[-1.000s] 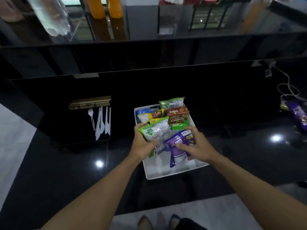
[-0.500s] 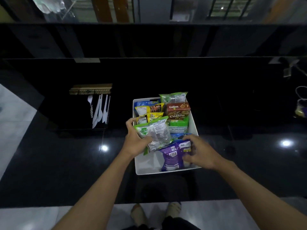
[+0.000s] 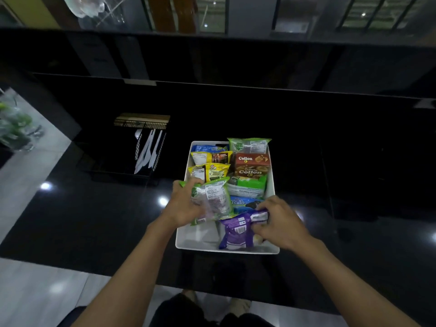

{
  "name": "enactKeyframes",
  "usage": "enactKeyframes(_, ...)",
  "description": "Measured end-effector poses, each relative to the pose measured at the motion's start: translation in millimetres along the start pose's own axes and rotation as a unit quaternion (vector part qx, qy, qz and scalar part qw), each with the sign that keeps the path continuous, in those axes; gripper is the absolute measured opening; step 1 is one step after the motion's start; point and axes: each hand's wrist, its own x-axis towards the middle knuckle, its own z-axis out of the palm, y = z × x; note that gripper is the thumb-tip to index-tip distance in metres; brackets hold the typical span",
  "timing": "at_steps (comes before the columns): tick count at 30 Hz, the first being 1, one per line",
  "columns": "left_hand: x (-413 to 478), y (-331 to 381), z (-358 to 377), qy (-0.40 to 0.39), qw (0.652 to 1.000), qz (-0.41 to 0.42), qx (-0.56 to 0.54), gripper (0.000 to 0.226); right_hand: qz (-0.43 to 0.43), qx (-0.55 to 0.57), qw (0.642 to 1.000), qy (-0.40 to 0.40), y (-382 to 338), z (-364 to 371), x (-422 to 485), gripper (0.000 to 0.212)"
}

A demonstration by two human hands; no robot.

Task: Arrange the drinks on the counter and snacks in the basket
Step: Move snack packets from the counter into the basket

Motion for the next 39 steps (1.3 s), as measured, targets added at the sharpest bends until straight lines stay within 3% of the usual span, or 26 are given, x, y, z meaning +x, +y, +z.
enactKeyframes(9,0,1,-2,-0.008,1.000,0.012,0.023,0.073,-0.008,0.034,0.998,-0.046,-3,-3,-4,0.045)
enactKeyframes(15,-2,2,-9,-0.051,0.987,0.014,0.153,0.067,0.051,0.038,0.998,0.002,-14,1,-5,0.044)
enactKeyframes(18,-9,-1,2,-0.018,0.974,0.051,0.220,0.073,0.073,0.004,0.997,0.018,-22,8,-5,0.050)
enactKeyframes(24,-11,-17,5,0.011,0.978,0.099,0.184,0.090,0.045,-0.006,0.998,0.048,-29,14,-13,0.073)
enactKeyframes(29,-1,-18,3,-0.001,0.954,0.129,0.271,0.066,0.018,-0.038,0.999,0.030,-29,9,-16,0.059)
enactKeyframes(39,3,-14,1,-0.010,0.957,0.115,0.266,0.062,0.052,-0.005,0.999,-0.004,-39,-5,-17,0.035)
